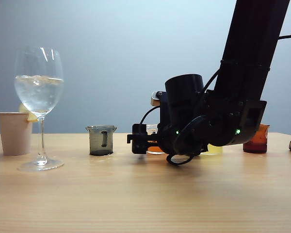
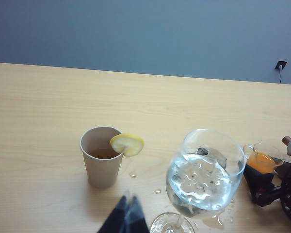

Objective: Pick up the second measuring cup from the left, pour the orange juice inside into the goblet, and finally put the measuring cup back in its original place.

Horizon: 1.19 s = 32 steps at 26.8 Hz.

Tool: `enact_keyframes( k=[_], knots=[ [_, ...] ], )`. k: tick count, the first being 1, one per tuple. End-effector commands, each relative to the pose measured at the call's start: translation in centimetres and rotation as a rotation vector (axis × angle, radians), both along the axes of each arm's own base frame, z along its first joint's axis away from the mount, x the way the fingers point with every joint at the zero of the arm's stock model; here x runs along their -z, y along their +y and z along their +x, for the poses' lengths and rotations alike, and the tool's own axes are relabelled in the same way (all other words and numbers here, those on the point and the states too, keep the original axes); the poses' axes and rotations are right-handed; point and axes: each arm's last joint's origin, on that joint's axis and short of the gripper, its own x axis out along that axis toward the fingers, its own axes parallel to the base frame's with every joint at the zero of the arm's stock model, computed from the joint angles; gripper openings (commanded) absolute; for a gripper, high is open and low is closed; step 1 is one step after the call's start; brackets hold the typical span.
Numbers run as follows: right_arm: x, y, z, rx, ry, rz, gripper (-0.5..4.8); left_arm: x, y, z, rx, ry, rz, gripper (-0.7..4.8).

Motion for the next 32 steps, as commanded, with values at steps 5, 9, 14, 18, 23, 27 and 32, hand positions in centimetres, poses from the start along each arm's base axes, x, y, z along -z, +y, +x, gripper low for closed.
enact_keyframes(
  k=[5,9,14,18,23,27,32],
  knots=[
    [0.4,0.0,-0.1,0.000,0.021,-0.010,2.22,-0.1,0.0,0.0,0.005,-0.009,0.001,-0.04],
    [0.4,0.0,-0.1,-0.001,0.021,-0.010,1.15,-0.1,0.0,0.0,0.005,-0.009,0.001,-0.04],
    [0.4,0.0,-0.1,-0.002,0.021,-0.010,1.14,-0.1,0.0,0.0,0.005,-0.009,0.001,-0.04],
    [0.3,0.1,-0.2,-0.012,0.019,-0.009,1.02,-0.1,0.0,0.0,0.005,-0.009,0.001,-0.04],
    [0.2,0.2,-0.2,-0.035,0.011,-0.027,1.02,-0.1,0.0,0.0,0.005,-0.009,0.001,-0.04],
    [-0.9,0.8,-0.6,-0.054,-0.010,-0.021,1.02,-0.1,0.0,0.0,0.005,-0.009,0.001,-0.04],
    [-2.0,1.1,-0.8,-0.069,-0.017,-0.015,1.02,-0.1,0.0,0.0,0.005,-0.009,0.001,-0.04]
  ],
)
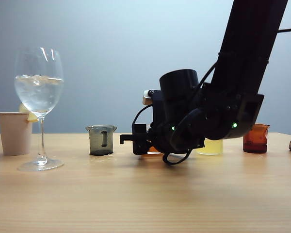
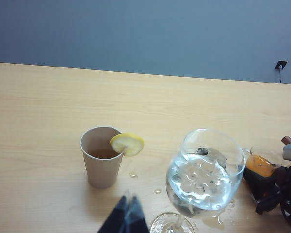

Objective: Pick up the second measuring cup from the left, pour the orange juice inside into the goblet, and finally put the measuring cup back in its original place.

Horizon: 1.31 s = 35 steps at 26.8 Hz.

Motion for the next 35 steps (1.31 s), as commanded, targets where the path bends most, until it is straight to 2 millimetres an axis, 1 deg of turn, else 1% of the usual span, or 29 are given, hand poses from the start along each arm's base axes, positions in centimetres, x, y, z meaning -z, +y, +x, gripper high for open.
enact_keyframes(
  k=[1,10,13,17,19,21,24,26,30,35],
  knots=[
    [-1.9,0.3,-0.1,-0.012,-0.040,0.032,1.02,-0.1,0.0,0.0,0.005,-0.009,0.001,-0.04],
    [-5.6,0.4,-0.7,-0.080,-0.055,0.056,1.02,-0.1,0.0,0.0,0.005,-0.009,0.001,-0.04],
    [-7.1,0.5,-1.1,-0.104,-0.076,0.021,1.03,-0.1,0.0,0.0,0.005,-0.009,0.001,-0.04],
    [-9.6,0.5,-1.8,-0.150,-0.112,0.013,1.03,-0.1,0.0,0.0,0.005,-0.009,0.001,-0.04],
    [-11.8,0.6,-2.7,-0.179,-0.146,0.040,1.03,-0.1,0.0,0.0,0.005,-0.009,0.001,-0.04],
    [-12.8,0.5,-3.0,-0.185,-0.165,0.055,1.03,-0.1,0.0,0.0,0.005,-0.009,0.001,-0.04],
    [-14.0,0.8,-3.8,-0.199,-0.181,0.066,1.02,-0.1,0.0,0.0,0.005,-0.009,0.001,-0.04],
    [-14.8,1.2,-4.1,-0.215,-0.144,0.042,1.03,-0.1,0.0,0.0,0.005,-0.009,0.001,-0.04],
    [-16.3,2.3,-3.9,-0.240,-0.099,0.013,1.03,-0.1,0.0,0.0,0.005,-0.009,0.001,-0.04],
    [-18.5,3.3,-3.8,-0.274,-0.124,0.035,1.03,-0.1,0.0,0.0,0.005,-0.009,0.001,-0.04]
  ],
)
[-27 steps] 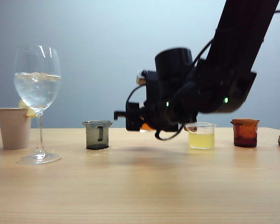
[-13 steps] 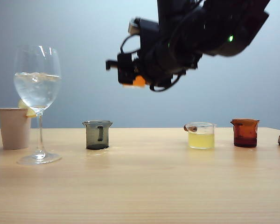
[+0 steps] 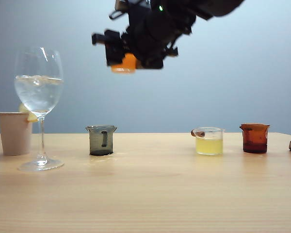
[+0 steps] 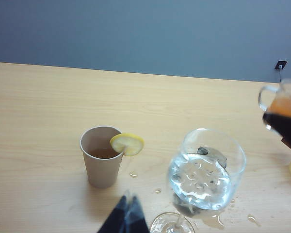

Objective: Pick up the second measuring cup from the left, pour the orange juice inside into the goblet, and finally put the measuring cup back in its original place.

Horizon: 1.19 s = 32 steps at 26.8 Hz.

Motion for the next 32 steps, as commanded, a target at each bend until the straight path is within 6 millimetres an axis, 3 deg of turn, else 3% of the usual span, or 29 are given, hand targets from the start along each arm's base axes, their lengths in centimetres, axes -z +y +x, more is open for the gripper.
enact_keyframes(
  k=[1,10,17,32],
  knots=[
    [-2.5,0.6,0.0,-0.026,-0.047,0.046,1.03,-0.1,0.0,0.0,0.005,-0.010,0.001,-0.04],
    [-6.4,2.2,0.2,-0.088,-0.076,0.078,1.02,-0.1,0.0,0.0,0.005,-0.010,0.001,-0.04],
    [-6.5,3.9,0.4,-0.120,-0.056,0.061,1.03,-0.1,0.0,0.0,0.005,-0.010,0.001,-0.04],
    [-5.4,5.3,1.0,-0.143,-0.072,-0.041,1.03,-0.1,0.0,0.0,0.005,-0.010,0.001,-0.04]
  ],
)
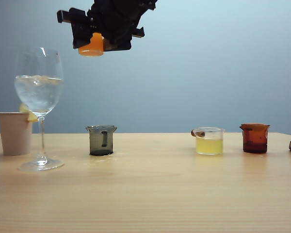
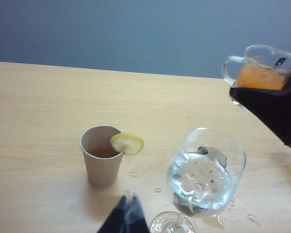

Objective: Pick up the second measuring cup from the left, pour the orange juice inside into the goblet, and finally put the measuring cup back in its original place.

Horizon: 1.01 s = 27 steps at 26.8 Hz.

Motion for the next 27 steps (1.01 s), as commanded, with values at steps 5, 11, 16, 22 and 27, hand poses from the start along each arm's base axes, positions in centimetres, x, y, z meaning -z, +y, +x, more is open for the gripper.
enact_keyframes(
  k=[5,11,16,22,27],
  knots=[
    [-0.9,0.6,0.3,-0.044,-0.104,-0.035,1.03,-0.1,0.0,0.0,0.005,-0.012,0.001,-0.04],
    [-0.2,0.9,0.5,-0.066,-0.120,-0.078,1.03,-0.1,0.0,0.0,0.005,-0.012,0.001,-0.04],
    [0.0,1.1,0.4,-0.086,-0.126,-0.091,1.03,-0.1,0.0,0.0,0.005,-0.012,0.001,-0.04],
    [0.1,1.4,0.1,-0.116,-0.214,-0.190,1.03,-0.1,0.0,0.0,0.005,-0.012,0.001,-0.04],
    [0.1,1.4,0.1,-0.137,-0.309,-0.298,1.03,-0.1,0.0,0.0,0.005,-0.012,0.001,-0.04]
  ],
)
